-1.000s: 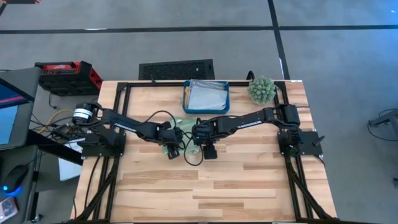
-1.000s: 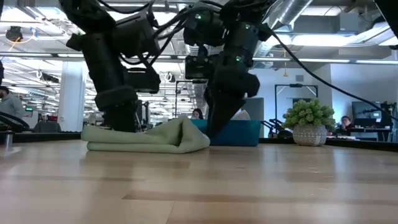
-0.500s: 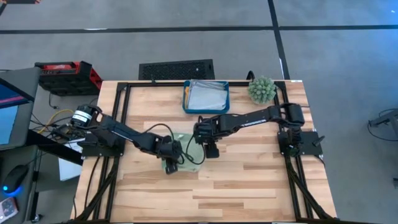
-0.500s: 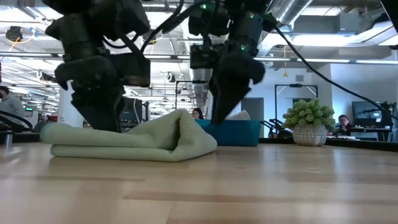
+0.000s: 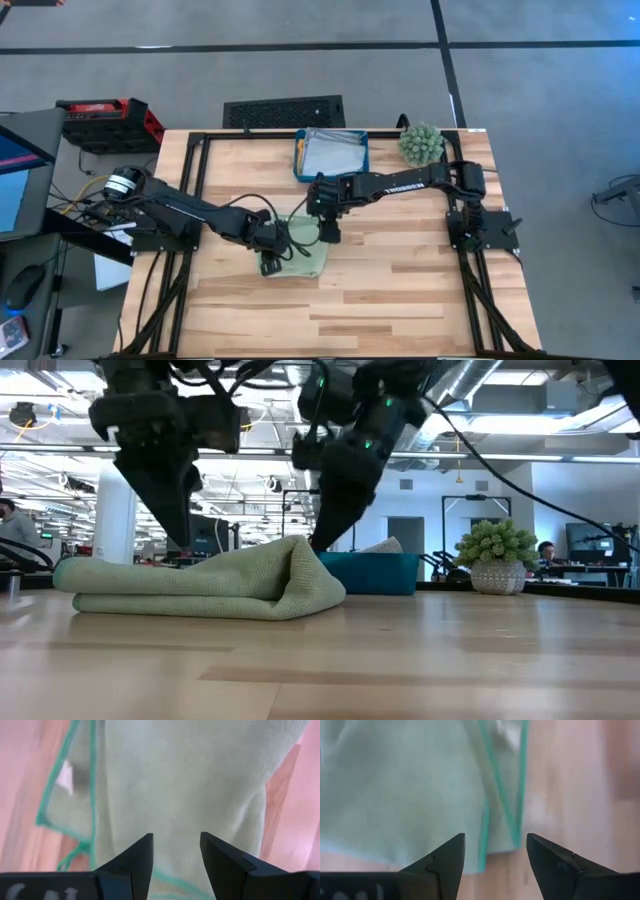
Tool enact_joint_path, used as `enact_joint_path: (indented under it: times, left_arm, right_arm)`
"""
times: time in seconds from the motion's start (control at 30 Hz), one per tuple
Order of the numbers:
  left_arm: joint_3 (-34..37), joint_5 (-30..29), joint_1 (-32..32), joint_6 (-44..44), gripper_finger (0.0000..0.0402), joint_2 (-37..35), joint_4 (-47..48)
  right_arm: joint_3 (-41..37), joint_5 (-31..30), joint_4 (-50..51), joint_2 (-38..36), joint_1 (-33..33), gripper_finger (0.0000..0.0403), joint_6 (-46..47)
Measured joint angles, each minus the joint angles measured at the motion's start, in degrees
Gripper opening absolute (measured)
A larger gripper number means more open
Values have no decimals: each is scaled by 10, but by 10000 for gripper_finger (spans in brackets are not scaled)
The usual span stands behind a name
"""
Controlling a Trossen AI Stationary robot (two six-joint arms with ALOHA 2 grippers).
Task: Fold microfiber towels
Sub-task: Put the green microfiber cloth in the blue bin
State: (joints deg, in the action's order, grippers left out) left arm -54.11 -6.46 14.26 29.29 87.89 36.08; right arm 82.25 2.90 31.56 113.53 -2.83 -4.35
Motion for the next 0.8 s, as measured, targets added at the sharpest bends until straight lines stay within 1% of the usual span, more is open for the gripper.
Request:
enact_joint_path:
  times: [0.1, 0.17, 0.37, 0.53, 0.67, 0.7, 0.8]
  left_arm:
    - [-4, -2, 0, 12, 155, -23, 30]
    - [-6, -4, 0, 15, 155, -42, 40]
    - [-6, -26, 0, 20, 155, -96, 72]
    - [-6, -43, 0, 35, 155, -134, 87]
    - [-6, -44, 0, 39, 155, -150, 90]
    - [-6, -45, 0, 41, 155, -152, 90]
    - [-6, -45, 0, 42, 155, -155, 95]
  right_arm:
    - [-2, 70, 1, 17, -24, 234, 10]
    - [-1, 93, -22, 28, -36, 234, 16]
    - [-1, 99, -23, 32, -62, 234, 24]
    - [-1, 150, -21, 35, -76, 234, 11]
    - [-2, 184, -15, 62, -80, 234, 9]
    - [0, 191, -31, 73, -82, 234, 9]
    - [4, 199, -40, 91, -83, 234, 7]
